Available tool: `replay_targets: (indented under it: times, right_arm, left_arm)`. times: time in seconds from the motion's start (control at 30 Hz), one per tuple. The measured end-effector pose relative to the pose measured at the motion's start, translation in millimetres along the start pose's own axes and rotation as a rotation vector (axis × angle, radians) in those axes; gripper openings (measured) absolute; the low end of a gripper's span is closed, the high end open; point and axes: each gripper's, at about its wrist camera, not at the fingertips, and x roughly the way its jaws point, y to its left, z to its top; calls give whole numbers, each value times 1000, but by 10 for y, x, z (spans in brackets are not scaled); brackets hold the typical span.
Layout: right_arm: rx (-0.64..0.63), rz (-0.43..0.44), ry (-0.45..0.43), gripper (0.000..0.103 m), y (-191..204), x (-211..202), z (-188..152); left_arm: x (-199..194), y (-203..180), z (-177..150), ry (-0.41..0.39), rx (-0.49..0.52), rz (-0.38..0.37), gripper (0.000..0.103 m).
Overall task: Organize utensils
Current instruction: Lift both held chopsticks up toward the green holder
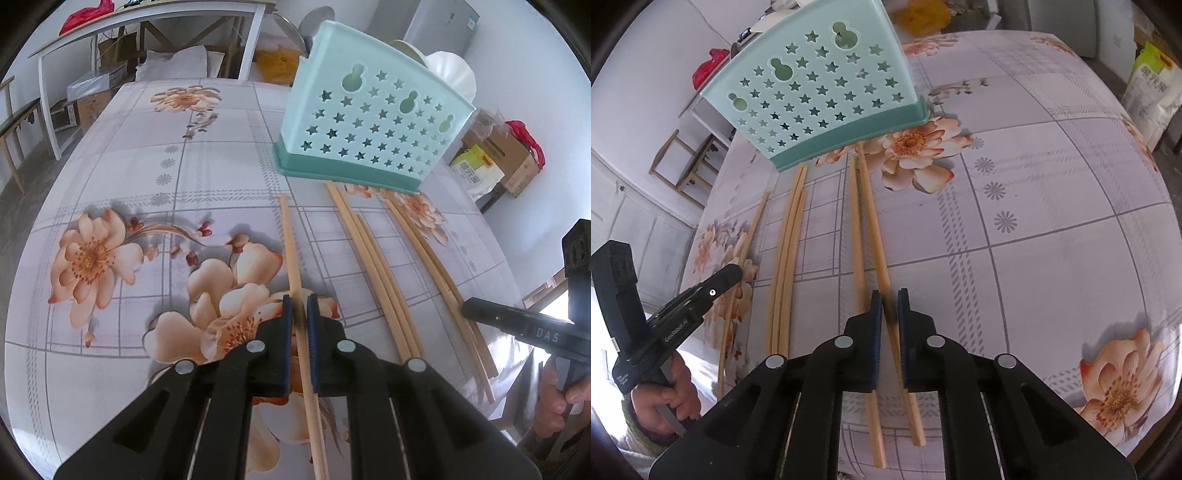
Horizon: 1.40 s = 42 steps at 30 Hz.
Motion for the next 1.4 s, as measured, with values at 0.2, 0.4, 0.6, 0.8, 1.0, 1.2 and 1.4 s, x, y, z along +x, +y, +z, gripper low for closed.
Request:
replay_targets:
  times: [0.2,0.4,0.6,0.8,1.0,1.2,1.4]
  right_arm:
    - [-14,-22,-4,6,62,45,24]
    - [-11,-65,3,6,-10,-7,-3]
    - [10,-36,11,9,-155,-86,-45]
    - [-58,-36,-7,24,-61,-33,102]
    - [-134,-68,-12,24,56,149,303]
    - [-166,-87,-34,19,75,259,513]
    - [-148,-96,-61,5,33,318,660]
  left_arm:
    - [-6,3,-7,-1,0,1,7]
    - [-50,22,-57,7,-6,4,7]
    - [-96,48,-71,24,3,0,9]
    - [9,5,88,61,54,29,22]
    - [156,-68,271,73,115,78,22]
    - [294,-127,429,70,150,95,22]
    - [378,-63,542,48,108,92,5]
